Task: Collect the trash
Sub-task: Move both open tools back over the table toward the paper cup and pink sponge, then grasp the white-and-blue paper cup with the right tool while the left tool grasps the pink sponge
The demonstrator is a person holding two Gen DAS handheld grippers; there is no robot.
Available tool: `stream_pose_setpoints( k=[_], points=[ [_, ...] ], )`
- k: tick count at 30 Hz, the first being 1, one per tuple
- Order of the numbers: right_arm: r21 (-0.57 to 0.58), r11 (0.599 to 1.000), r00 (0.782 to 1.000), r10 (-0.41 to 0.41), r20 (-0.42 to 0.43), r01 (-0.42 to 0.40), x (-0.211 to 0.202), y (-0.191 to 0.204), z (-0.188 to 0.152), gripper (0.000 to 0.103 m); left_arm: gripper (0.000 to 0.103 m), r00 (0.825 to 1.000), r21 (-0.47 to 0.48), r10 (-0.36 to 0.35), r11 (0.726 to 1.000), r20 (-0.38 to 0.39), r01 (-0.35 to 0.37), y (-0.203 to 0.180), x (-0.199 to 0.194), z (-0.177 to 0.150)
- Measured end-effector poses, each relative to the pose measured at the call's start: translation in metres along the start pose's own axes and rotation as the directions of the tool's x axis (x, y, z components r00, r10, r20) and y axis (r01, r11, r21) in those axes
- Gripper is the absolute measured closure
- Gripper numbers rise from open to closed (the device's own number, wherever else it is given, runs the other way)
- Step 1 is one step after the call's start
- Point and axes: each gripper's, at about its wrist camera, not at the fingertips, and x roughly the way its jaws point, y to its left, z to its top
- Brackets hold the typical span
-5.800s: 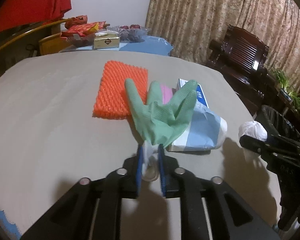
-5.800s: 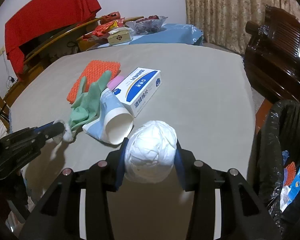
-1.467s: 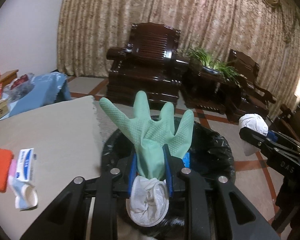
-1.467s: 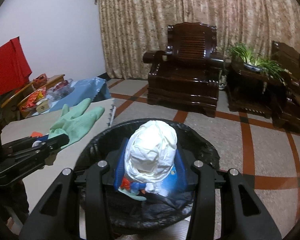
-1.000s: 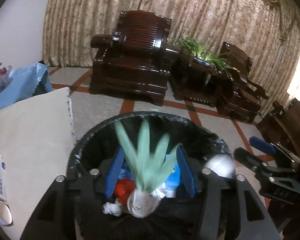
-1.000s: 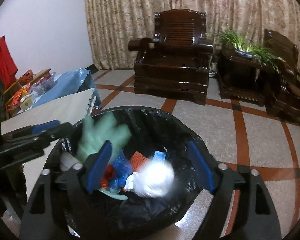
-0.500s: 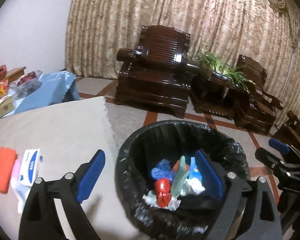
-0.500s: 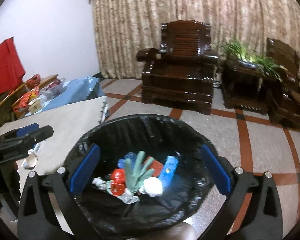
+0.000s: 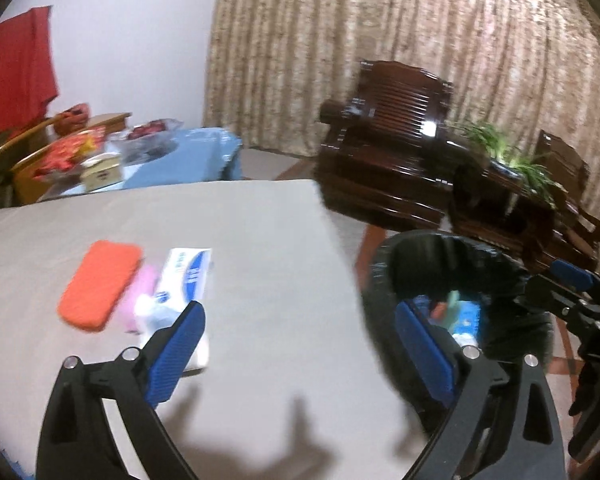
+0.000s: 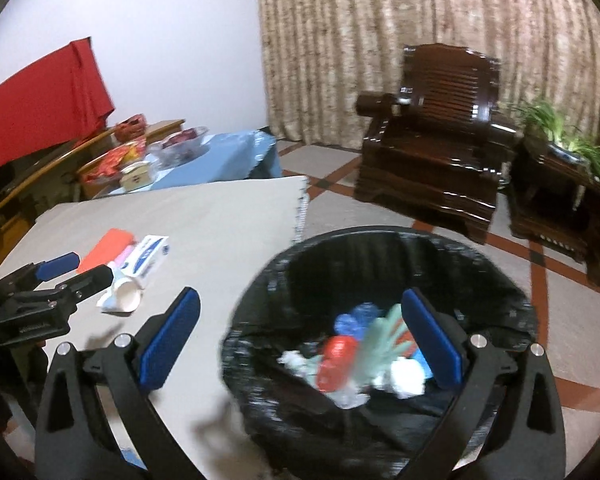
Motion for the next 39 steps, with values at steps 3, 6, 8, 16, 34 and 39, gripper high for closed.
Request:
stream_pose_setpoints(
  k=[3, 6, 8, 16, 34, 39],
  points=[
    [-0.023, 0.999, 1.0, 0.028, -0.005, -0.028, 0.006, 0.021, 0.001, 0.005, 0.009, 0.999, -0.017, 0.043, 0.999, 0.005, -0.043, 0.021, -0.007, -0.007],
    [-0.033, 0.998, 0.999, 0.052, -0.015, -0.053, 0.012, 0.037, 0.002, 0.005, 0.009, 0.996, -0.028, 0.086, 0.996, 0.008, -0.086, 0.041, -0.014, -0.013],
    [-0.031, 0.997, 0.997, 0.077, -0.028, -0.077, 0.017, 0.047, 0.001, 0.005, 0.009, 0.993, -0.035, 0.115, 0.993, 0.012, -0.115, 0.056, -0.019, -0.018],
    [-0.075, 0.986, 0.988, 0.142, -0.06, -0.147, 0.043, 0.096, 0.001, 0.005, 0.009, 0.976, -0.095, 0.219, 0.971, 0.001, -0.218, 0.111, -0.033, -0.039],
    [-0.124, 0.977, 0.978, 0.158, -0.136, -0.175, 0.122, 0.211, -0.027, 0.005, 0.009, 0.957, -0.122, 0.29, 0.949, -0.027, -0.291, 0.197, -0.028, -0.068],
    [-0.103, 0.981, 0.971, 0.14, -0.192, -0.162, 0.15, 0.239, -0.035, 0.005, 0.009, 0.95, -0.15, 0.31, 0.938, -0.041, -0.313, 0.226, -0.027, -0.076]
  ],
)
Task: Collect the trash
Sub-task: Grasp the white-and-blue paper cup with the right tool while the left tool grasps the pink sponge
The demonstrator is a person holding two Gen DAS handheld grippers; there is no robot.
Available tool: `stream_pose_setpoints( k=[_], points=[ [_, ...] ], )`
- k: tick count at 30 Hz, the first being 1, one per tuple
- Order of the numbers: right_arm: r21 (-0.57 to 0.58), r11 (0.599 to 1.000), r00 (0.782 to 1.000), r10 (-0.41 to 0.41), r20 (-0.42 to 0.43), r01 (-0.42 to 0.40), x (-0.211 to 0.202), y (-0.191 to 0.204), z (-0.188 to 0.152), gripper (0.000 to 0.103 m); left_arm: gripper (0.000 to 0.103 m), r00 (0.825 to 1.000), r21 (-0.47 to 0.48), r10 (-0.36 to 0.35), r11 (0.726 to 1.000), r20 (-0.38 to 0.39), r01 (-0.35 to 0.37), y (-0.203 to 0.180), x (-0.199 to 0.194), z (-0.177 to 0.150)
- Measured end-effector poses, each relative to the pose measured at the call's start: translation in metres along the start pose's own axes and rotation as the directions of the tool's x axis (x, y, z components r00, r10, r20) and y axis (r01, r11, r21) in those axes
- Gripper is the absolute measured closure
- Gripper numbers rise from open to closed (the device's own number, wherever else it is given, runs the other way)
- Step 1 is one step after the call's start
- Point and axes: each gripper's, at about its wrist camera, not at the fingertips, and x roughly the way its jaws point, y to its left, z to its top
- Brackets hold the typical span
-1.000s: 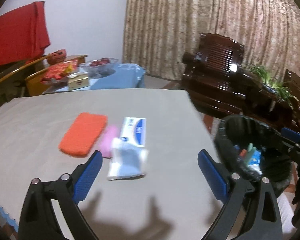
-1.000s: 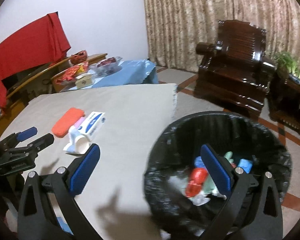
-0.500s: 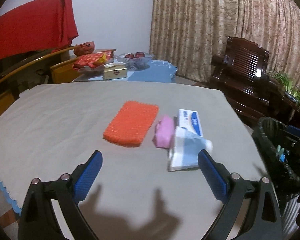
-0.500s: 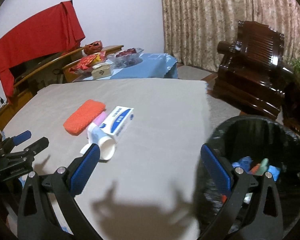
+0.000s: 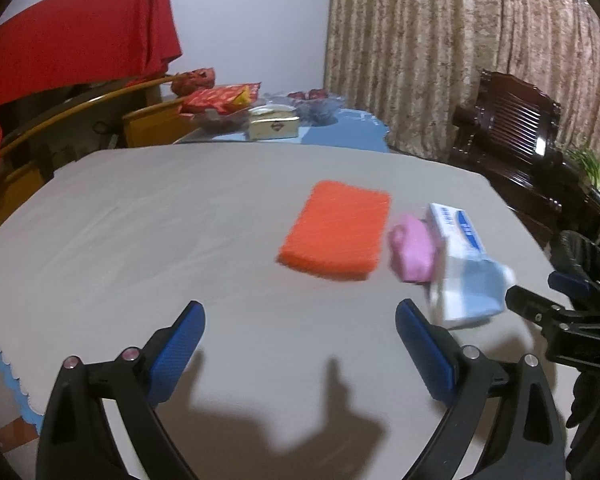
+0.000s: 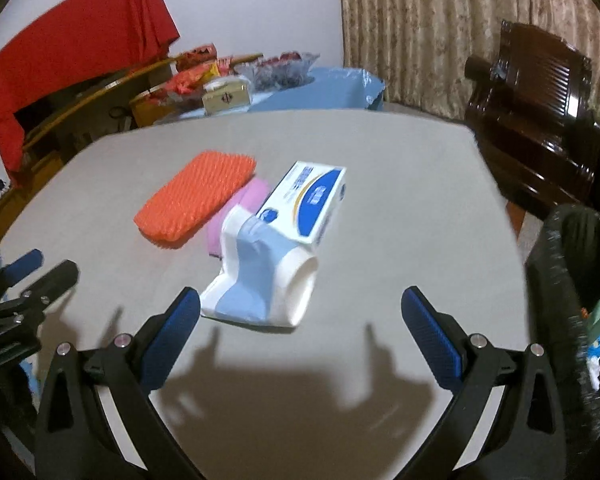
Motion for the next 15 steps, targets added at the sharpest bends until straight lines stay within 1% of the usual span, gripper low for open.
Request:
stream_pose_setpoints(
  k=[5, 8, 12, 15],
  points=[
    [-0.015, 1.0, 0.999, -0.016, -0.035, 0.016, 0.019, 0.021, 0.003, 0.005, 0.009, 1.0, -0.024, 0.008, 1.0, -0.01, -0.008, 0.019, 0.007, -0.003],
    [-0.033, 0.998, 0.997, -0.046, -0.06, 0.044, 0.031, 0.031, 0.004, 0.005, 0.009, 1.0, -0.037, 0.004, 0.999, -0.011, -0.005, 0.024, 0.008, -0.003],
    [-0.059, 0.995, 0.991, -0.09, -0.099, 0.084, 0.044, 0.036, 0.003, 0.005, 0.009, 1.0, -0.054, -0.001, 0.999, -0.014, 0.0, 0.03, 0.012, -0.002],
    [-0.063, 0.994, 0.989, -0.097, -0.111, 0.09, 0.045, 0.032, 0.0, 0.005, 0.009, 1.0, -0.059, -0.001, 0.998, -0.016, 0.0, 0.032, 0.013, -0.001]
  ],
)
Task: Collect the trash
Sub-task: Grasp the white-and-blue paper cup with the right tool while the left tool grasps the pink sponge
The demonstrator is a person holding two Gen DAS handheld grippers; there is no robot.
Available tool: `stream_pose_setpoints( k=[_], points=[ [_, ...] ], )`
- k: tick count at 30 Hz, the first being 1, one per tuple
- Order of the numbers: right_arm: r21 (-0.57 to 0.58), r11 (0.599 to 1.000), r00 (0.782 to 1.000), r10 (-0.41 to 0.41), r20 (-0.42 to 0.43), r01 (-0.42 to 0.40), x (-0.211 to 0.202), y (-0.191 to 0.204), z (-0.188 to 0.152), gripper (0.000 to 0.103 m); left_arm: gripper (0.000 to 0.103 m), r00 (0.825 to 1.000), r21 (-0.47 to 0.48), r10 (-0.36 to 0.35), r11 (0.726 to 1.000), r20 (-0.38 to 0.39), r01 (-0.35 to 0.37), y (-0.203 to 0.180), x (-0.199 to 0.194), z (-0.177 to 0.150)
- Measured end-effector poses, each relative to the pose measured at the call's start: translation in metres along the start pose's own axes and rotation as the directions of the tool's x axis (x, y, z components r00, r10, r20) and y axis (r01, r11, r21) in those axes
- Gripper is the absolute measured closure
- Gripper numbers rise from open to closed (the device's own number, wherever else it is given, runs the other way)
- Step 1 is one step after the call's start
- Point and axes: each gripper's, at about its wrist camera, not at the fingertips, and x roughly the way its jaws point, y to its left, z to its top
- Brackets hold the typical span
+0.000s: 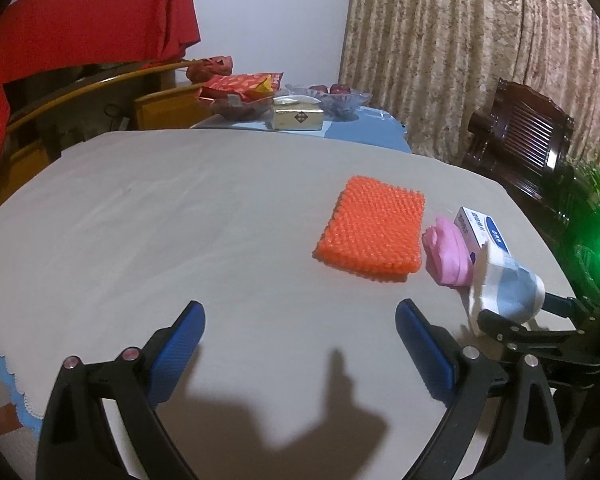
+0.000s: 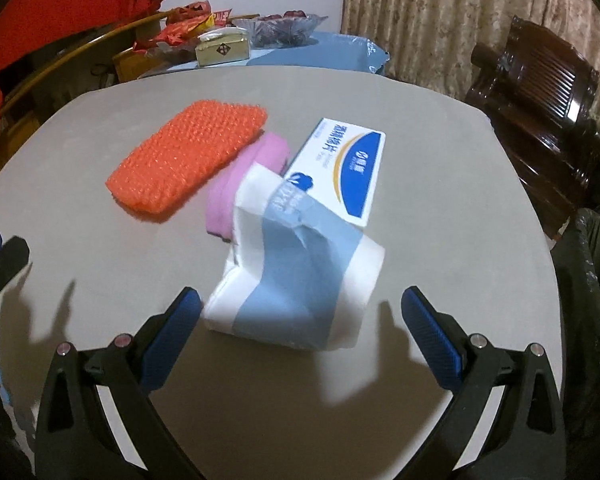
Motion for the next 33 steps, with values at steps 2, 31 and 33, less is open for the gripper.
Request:
stream_pose_setpoints(
  k=[2, 31, 33],
  points=[
    [0.005, 1.0, 1.0, -0.009, -0.008, 0.009, -0.003, -0.008, -0.004, 0.005, 0.009, 1.0, -0.003, 0.0, 1.0, -0.002, 0.0, 0.001, 0.001, 0.0],
    [0.015, 0.999, 0.999, 0.038, -0.022, -0.038, 0.002, -0.033, -0.009, 0.03, 0.009, 1.0, 0.021, -0.012, 1.0, -0.011, 0.013, -0.027, -0.003, 0.004],
    [0.026, 0.998, 0.998, 0.058, -0.021, -0.058, -0.002, -0.038, -0.01, 0.03, 0.009, 1.0, 0.024, -0.017, 1.0, -0.012, 0.017, -0.031, -0.003, 0.004]
  ],
)
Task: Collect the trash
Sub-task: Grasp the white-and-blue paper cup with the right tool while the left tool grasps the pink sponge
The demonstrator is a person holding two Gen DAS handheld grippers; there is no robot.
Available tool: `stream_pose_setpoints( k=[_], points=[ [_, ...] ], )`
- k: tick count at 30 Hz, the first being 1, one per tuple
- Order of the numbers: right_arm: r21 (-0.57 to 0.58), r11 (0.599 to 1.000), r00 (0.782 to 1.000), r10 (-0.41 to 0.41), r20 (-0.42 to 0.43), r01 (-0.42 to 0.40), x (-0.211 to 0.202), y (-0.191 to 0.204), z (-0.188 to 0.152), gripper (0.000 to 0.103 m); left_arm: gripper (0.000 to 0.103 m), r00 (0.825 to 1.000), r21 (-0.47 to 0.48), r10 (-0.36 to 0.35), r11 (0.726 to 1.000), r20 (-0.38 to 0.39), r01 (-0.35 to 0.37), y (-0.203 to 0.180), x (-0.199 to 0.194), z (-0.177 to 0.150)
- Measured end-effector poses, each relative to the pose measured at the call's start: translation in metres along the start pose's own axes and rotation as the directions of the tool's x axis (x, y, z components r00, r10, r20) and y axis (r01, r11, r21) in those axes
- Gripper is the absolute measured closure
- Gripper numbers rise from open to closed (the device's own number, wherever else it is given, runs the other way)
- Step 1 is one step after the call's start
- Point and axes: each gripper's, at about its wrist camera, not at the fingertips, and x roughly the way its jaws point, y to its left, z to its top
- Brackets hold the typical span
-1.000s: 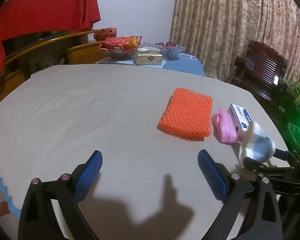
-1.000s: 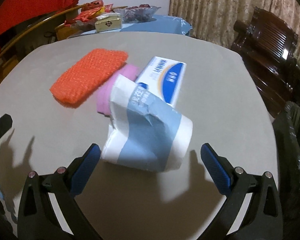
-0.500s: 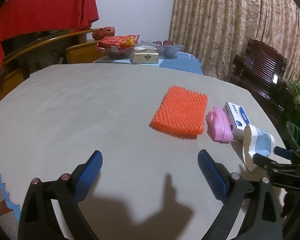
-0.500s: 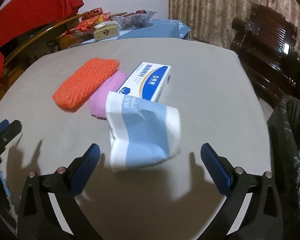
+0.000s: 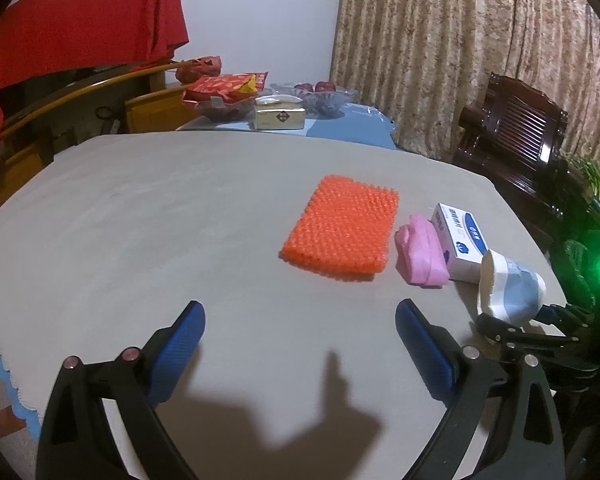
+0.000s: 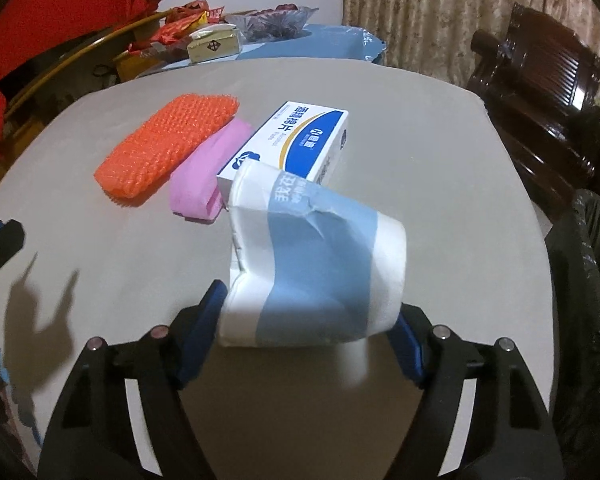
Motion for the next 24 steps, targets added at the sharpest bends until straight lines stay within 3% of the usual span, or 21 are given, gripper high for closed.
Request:
stream_pose_setpoints(
  k=[8, 17, 24],
  points=[
    [0.041, 0.999, 0.999, 0.032, 0.008, -0.033, -0.021, -0.022, 0.003, 0.03, 0.009, 1.0, 0.031, -0.027, 0.999, -0.004, 0.027, -0.023, 0.003, 0.003],
    [0.112, 0.994, 1.0, 0.002, 0.025, -0.005, -0.03, -0.062, 0.014, 0.03, 0.01, 0.997, 0.063, -0.078, 0.995, -0.006, 0.078, -0.056, 0.02, 0.013],
    [0.138, 0.99, 0.999, -0.017, 0.035, 0.012, -0.026, -0.082, 0.016, 0.03, 0.018, 0.993, 0.109, -0.115, 0.987, -0.022, 0.117, -0.083, 0.044, 0.021]
  ],
)
